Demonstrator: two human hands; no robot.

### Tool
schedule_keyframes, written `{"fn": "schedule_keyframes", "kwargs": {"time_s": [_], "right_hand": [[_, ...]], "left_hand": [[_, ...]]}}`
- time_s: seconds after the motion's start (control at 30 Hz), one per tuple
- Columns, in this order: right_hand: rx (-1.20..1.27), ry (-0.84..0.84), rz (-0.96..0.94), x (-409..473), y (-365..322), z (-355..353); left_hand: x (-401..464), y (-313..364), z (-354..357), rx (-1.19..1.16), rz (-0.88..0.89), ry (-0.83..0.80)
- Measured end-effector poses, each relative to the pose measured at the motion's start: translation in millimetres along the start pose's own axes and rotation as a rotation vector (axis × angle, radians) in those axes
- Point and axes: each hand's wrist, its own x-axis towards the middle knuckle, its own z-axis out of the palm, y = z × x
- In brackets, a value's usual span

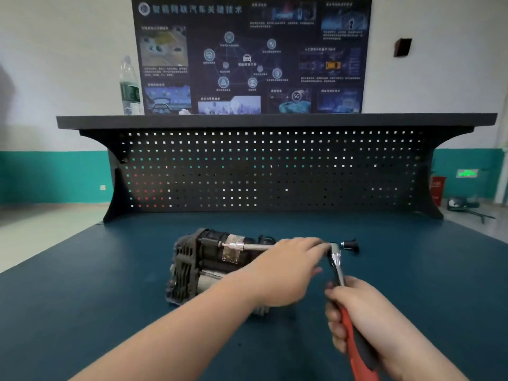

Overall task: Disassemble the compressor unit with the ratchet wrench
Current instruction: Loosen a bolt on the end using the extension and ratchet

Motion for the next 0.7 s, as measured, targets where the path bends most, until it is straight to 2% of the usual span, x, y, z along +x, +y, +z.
{"fn": "schedule_keyframes", "kwargs": {"time_s": [0.03,0.2,0.33,0.4,0.47,0.53,0.57,0.63,0.7], "right_hand": [[-0.019,0.001,-0.026,1,1,0],[-0.141,0.098,-0.161,4,10,-3],[-0.285,0.227,-0.334,5,32,7],[-0.191,0.231,-0.305,2,40,18],[0.167,0.118,-0.157,-8,36,30],[0.574,-0.118,0.024,-18,15,33],[0.690,-0.235,0.077,-23,2,28],[0.783,-0.400,0.089,-26,-23,18],[0.574,-0.446,0.080,-31,-32,14]], "left_hand": [[12,5,3,0.037,-0.044,-0.054],[29,-9,-4,0.055,-0.205,-0.095],[21,-20,-13,-0.039,-0.175,-0.121],[17,-18,-11,-0.021,-0.139,-0.092],[10,-16,-5,0.041,-0.095,-0.078],[3,-13,4,0.140,-0.002,-0.072],[-1,-13,7,0.186,0.041,-0.063],[-6,-13,10,0.222,0.081,-0.022],[-4,-13,5,0.190,0.058,0.050]]}}
